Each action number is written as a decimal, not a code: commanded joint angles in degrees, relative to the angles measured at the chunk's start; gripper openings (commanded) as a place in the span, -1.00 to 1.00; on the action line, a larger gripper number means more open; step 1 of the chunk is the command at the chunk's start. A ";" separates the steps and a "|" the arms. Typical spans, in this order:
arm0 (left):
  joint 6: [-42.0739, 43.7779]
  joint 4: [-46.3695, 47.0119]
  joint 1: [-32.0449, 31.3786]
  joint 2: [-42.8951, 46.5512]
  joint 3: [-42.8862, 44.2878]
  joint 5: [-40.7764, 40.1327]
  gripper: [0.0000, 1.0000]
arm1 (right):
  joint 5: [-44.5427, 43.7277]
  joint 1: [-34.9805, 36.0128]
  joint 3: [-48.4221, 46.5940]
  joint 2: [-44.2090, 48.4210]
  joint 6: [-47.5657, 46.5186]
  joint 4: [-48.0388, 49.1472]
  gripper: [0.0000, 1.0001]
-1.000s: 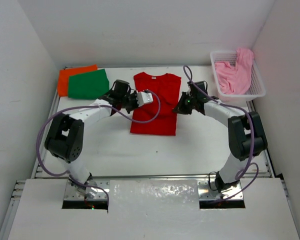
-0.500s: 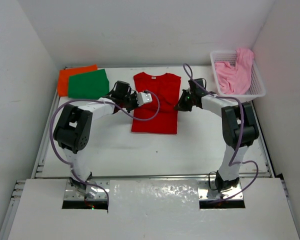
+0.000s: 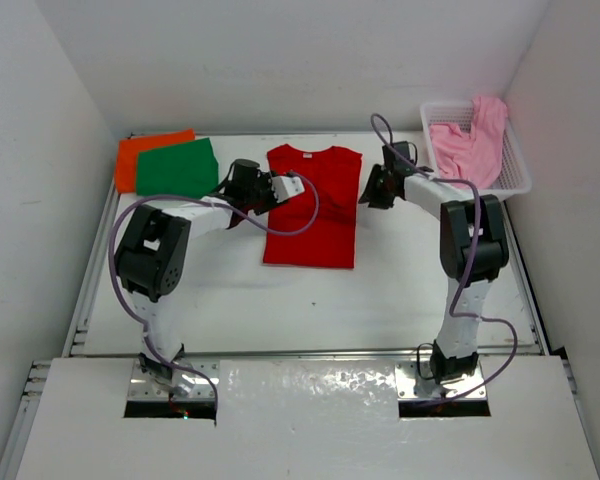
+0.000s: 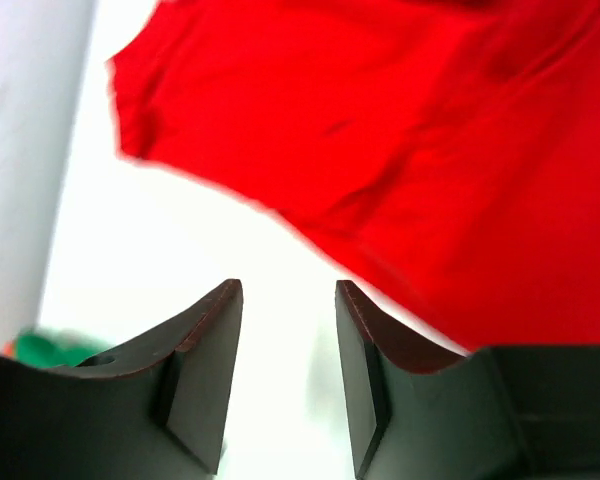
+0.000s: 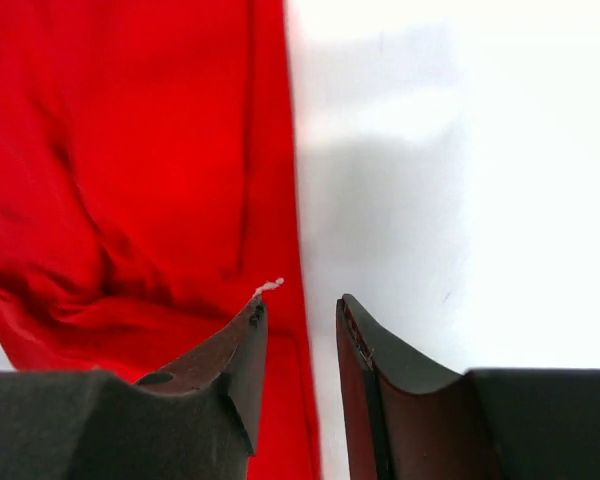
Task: Fold and stack the t-shirts
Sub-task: Fold the folded rectangular tshirt in 1/3 of the way, then grab one side of the 2/3 rectangular tshirt with both arms, then fold the long partially folded tshirt into a neat square, then put the neatly folded tshirt into the corner of the board with the left arm
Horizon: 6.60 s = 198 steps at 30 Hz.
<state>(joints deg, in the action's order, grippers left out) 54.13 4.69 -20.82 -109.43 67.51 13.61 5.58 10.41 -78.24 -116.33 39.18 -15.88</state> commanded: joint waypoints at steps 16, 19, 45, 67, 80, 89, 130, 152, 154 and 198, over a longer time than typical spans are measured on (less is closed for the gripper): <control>10.32 -30.13 3.33 4.57 10.56 12.29 -0.22 | 10.08 7.87 13.54 12.70 -5.96 6.94 -0.60; 33.54 -47.73 0.44 8.77 6.08 13.39 -0.15 | 5.15 7.87 14.25 15.77 -6.92 -1.40 -0.15; 34.56 -15.43 -10.12 13.89 -20.22 3.01 -0.36 | 16.39 7.95 34.03 13.68 10.82 15.53 -0.37; 16.81 -29.20 -19.24 30.40 -25.31 -3.67 -1.00 | 19.38 8.74 41.66 32.38 -5.16 -2.57 -1.00; -4.10 -53.90 -38.24 50.36 -21.99 2.73 -1.00 | 11.72 23.33 50.02 68.33 -0.87 -27.00 -1.00; -14.40 -55.93 -25.70 46.95 -8.55 13.18 -1.00 | 6.64 23.08 33.80 63.62 -3.13 -33.78 -1.00; -18.62 -31.06 2.98 -1.04 24.51 2.56 -1.00 | 4.45 0.57 -8.07 4.63 -9.65 -19.19 -1.00; -17.22 -31.84 2.27 -8.88 37.87 9.07 -1.00 | -0.14 -0.22 7.12 19.73 -1.65 -14.53 -1.00; -16.95 -33.07 2.19 -7.65 37.70 11.26 -1.00 | 0.47 -0.13 9.67 22.45 -1.04 -14.71 -1.00; -37.69 -24.29 -3.88 -18.38 49.40 1.66 0.29 | -12.71 -6.20 9.31 19.82 -8.87 -11.63 -0.55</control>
<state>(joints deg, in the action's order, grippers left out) 16.23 -18.63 -24.14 -136.20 119.90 5.89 -8.08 1.78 -74.13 -99.72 31.62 -23.18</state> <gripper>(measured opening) 0.642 0.212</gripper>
